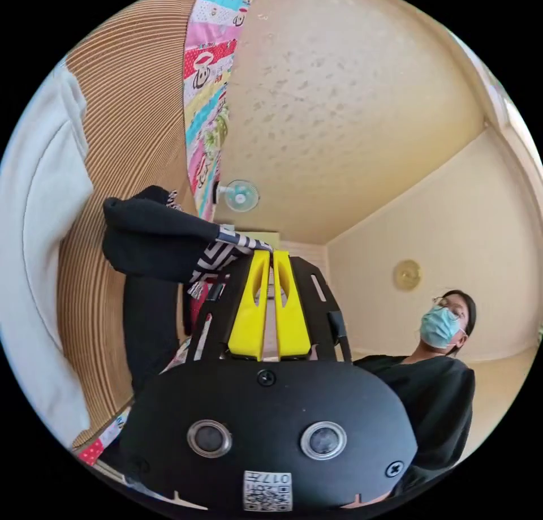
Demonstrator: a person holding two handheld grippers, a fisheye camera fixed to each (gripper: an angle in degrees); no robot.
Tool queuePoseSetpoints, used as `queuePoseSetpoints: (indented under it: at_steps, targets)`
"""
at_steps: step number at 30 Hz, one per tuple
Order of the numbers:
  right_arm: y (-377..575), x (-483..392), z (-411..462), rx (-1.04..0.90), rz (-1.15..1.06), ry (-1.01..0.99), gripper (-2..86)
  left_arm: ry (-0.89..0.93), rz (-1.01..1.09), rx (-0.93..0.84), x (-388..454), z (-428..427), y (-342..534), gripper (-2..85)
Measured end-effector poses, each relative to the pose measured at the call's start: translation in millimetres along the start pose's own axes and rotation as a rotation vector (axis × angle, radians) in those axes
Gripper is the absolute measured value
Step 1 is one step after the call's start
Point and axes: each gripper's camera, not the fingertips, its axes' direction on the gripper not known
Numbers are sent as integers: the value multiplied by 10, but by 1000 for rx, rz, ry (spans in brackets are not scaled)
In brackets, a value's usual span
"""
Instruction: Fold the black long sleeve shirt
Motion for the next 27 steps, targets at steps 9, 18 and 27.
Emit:
queuePoseSetpoints:
  at_steps: [9,18,27]
  targets:
    - [-987,-942,949,23,-323,-174,127,272,-65,220,91,-58,256,-9]
    - [-1788,-1963,1785,-278,-939,66,99,225,-44,113,381,124,21,-4]
    - [-2175,-1457,261,267,-697,-113,13,-279,140,34,747,711,-193,56]
